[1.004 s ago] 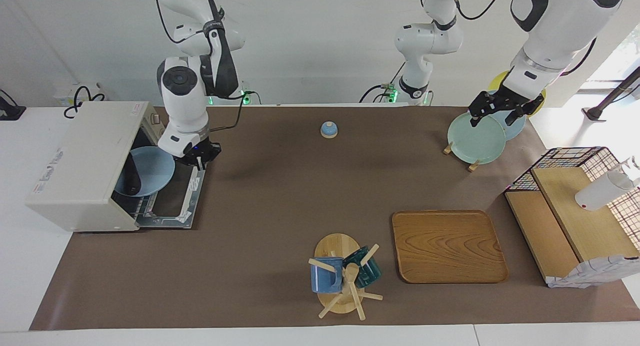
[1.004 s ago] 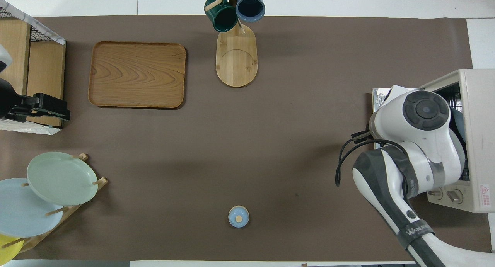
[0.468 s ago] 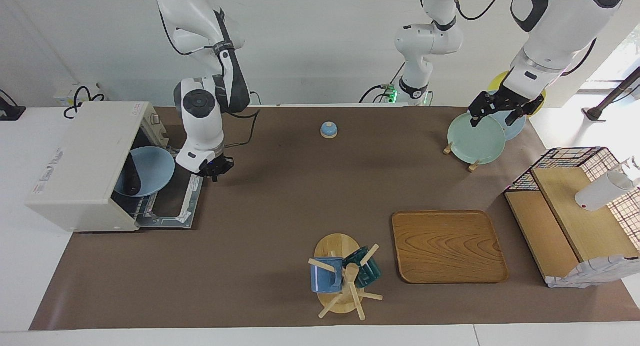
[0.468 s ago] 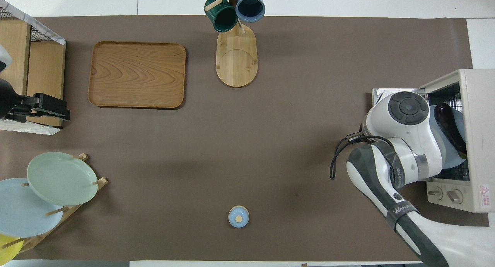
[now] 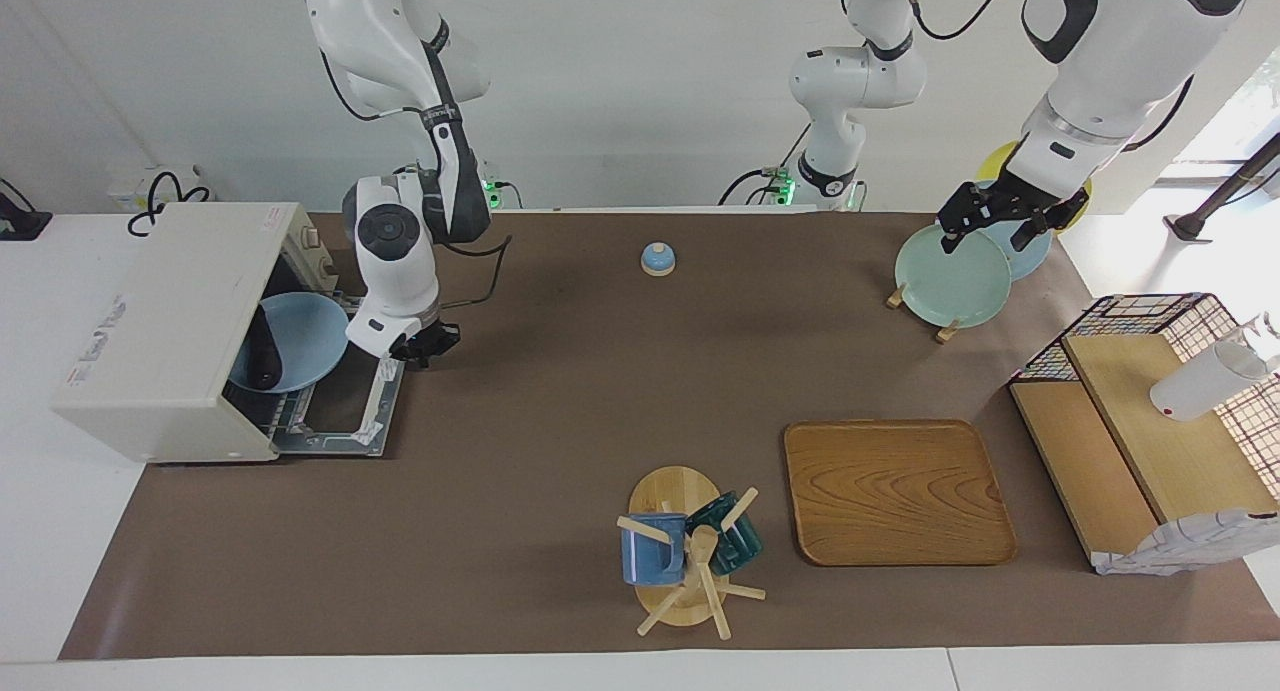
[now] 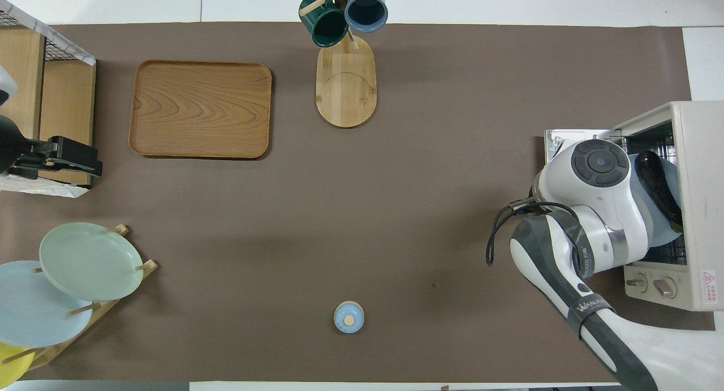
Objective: Put eggplant into oven
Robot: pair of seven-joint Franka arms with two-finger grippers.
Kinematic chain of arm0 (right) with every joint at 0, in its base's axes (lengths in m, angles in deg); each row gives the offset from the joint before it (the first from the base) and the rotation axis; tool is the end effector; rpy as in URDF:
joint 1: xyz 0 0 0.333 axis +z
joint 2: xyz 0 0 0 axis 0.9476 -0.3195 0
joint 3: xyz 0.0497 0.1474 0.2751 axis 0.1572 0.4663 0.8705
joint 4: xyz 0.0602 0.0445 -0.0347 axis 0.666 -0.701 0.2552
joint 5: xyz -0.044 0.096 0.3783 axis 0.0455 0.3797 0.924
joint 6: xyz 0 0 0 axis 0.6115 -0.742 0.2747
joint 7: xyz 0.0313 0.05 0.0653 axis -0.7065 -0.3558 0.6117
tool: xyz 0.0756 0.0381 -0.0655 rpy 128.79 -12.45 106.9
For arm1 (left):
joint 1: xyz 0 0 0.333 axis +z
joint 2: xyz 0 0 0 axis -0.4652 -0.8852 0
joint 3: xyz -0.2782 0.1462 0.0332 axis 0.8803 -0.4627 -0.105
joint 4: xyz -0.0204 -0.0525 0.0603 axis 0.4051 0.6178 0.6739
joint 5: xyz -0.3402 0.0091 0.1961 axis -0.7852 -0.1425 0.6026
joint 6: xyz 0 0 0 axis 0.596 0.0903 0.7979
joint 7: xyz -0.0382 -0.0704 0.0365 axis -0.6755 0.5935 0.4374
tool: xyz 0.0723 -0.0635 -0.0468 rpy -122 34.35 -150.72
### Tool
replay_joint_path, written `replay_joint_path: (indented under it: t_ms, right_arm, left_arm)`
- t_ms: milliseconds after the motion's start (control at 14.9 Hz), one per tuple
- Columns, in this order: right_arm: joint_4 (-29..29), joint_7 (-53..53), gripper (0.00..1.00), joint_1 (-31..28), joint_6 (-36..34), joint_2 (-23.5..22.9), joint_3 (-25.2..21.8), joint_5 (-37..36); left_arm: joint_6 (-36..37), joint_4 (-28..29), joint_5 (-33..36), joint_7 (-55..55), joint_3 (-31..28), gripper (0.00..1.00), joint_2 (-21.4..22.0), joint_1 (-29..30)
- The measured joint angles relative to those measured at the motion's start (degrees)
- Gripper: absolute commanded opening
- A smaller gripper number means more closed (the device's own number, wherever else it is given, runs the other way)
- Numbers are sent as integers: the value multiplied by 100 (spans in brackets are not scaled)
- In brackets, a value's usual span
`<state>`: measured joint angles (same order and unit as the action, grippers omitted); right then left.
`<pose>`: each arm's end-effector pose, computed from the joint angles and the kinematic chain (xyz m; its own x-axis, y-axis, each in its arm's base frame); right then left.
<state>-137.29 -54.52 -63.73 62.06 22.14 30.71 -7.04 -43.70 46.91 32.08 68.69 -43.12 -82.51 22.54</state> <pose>0.5191 0.0593 0.3002 0.9638 0.2299 -0.1347 0.2479 -0.9591 0.1366 0.5404 -0.0472 0.6085 0.9973 -0.0417 -0.0606 -0.0405 -0.9990 0.0207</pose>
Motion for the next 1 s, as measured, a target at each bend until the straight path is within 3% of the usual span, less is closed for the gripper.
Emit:
replay_joint_path:
  t_ms: [602, 1004]
  right_arm:
    - [-78, 0, 0, -55, 35, 1, 45, -735]
    - [989, 453, 0, -59, -1513, 38, 110, -825]
  left_arm:
    - [0, 0, 0, 0, 0, 100, 0, 1]
    - [0, 0, 0, 0, 0, 100, 0, 2]
